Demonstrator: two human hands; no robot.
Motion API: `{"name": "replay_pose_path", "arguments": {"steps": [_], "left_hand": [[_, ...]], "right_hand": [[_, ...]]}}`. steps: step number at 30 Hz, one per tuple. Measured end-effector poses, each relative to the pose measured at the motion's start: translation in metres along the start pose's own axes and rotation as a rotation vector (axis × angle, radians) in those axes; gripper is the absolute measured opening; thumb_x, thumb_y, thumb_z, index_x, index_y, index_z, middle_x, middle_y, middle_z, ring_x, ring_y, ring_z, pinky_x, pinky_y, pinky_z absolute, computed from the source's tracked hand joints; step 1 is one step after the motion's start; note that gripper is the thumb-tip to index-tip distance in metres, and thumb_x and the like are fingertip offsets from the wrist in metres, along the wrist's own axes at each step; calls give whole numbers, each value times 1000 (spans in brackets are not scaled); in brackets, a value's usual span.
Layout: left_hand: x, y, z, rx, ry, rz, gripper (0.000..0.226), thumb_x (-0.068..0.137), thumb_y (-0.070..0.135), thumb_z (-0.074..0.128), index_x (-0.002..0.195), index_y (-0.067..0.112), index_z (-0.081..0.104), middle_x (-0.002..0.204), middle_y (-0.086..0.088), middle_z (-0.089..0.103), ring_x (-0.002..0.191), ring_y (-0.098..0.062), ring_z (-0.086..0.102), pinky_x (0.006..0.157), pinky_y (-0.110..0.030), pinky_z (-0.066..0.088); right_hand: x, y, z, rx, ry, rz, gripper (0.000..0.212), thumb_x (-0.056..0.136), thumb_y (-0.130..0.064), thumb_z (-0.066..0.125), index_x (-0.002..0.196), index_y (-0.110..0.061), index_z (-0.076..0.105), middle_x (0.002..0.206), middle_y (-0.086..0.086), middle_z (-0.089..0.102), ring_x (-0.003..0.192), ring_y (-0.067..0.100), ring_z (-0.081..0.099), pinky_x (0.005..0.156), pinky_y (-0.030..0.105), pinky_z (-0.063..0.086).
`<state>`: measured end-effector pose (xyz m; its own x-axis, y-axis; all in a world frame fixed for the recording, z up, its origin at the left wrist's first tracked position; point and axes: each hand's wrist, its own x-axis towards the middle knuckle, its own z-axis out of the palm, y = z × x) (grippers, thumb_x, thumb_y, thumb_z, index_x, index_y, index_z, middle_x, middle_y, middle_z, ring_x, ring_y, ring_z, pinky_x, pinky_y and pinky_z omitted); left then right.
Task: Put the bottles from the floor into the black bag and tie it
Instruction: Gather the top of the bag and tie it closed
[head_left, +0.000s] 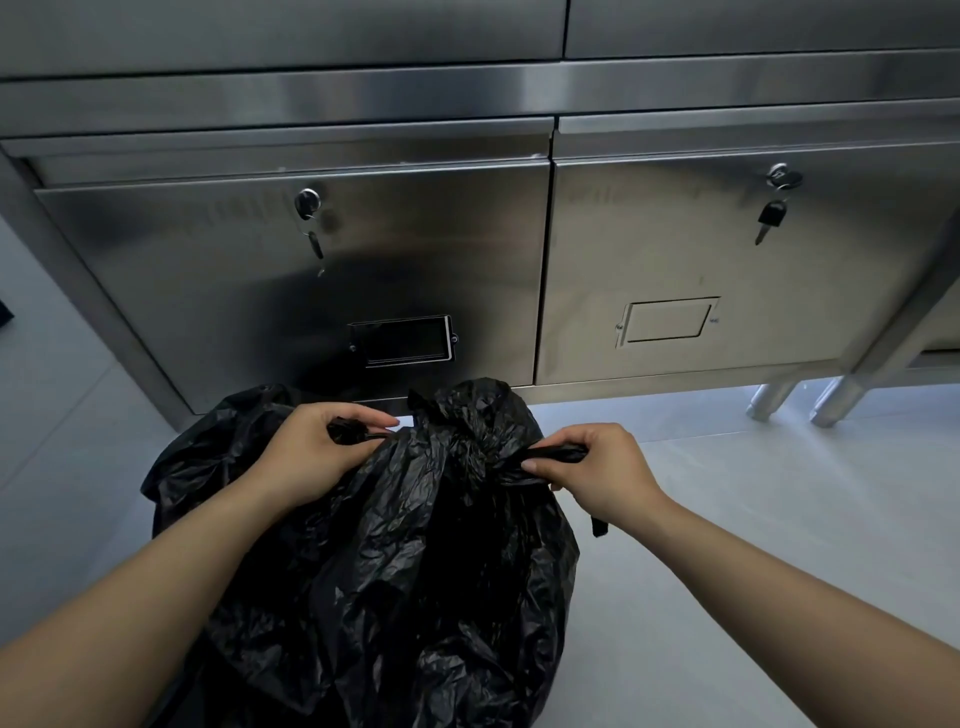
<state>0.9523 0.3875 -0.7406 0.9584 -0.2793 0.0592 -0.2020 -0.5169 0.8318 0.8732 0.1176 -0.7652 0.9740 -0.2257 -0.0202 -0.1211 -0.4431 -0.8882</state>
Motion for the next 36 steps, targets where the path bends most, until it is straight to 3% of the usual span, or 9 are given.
{"name": "replay_pose_path", "arguments": {"steps": [5,9,15,20,22,28,36], "left_hand": [[7,15,-8,-43,65,42,11,76,12,75,82,22,75,78,8,74,74,7,65,64,-1,44],[16,27,-21,-104,142,37,8,76,21,75,82,27,75,78,13,73,75,7,65,67,-7,43],[16,21,-15,-227,184,43,17,79,19,72,72,35,74,77,24,72,73,12,64,61,2,40],[11,7,-8,-93,148,106,17,79,22,73,76,38,73,81,26,71,82,10,63,76,-6,42],[10,3,-1,-93,137,91,15,79,21,73,77,36,73,80,23,71,81,8,64,75,-9,44],[7,-1,8,-8,124,109,14,77,22,74,76,36,71,81,18,69,75,13,62,69,-1,42],[6,-6,-13,-18,149,67,18,76,23,75,72,40,72,75,25,70,73,10,63,73,-13,45]], "right_hand": [[10,-9,-16,75,-9,28,15,74,-20,79,64,-29,71,48,-9,63,48,5,57,47,12,43],[18,-16,-28,155,-66,22,14,76,-20,77,65,-26,70,46,-7,59,46,5,48,47,12,39],[20,-10,-26,224,-85,-25,17,76,-16,77,63,-26,71,48,-5,60,47,9,47,47,13,39],[14,-5,-19,230,-101,-39,9,74,-19,78,69,-24,73,48,-7,62,44,4,48,47,11,40],[14,-1,-17,215,-81,-31,9,74,-19,78,68,-23,72,47,-7,61,43,3,50,46,10,40],[15,21,-25,231,-64,14,13,76,-13,75,69,-22,72,51,-9,63,47,3,55,48,12,41],[15,48,-53,277,-102,72,12,81,-4,69,72,-12,68,47,-10,60,44,1,51,48,10,40]]}}
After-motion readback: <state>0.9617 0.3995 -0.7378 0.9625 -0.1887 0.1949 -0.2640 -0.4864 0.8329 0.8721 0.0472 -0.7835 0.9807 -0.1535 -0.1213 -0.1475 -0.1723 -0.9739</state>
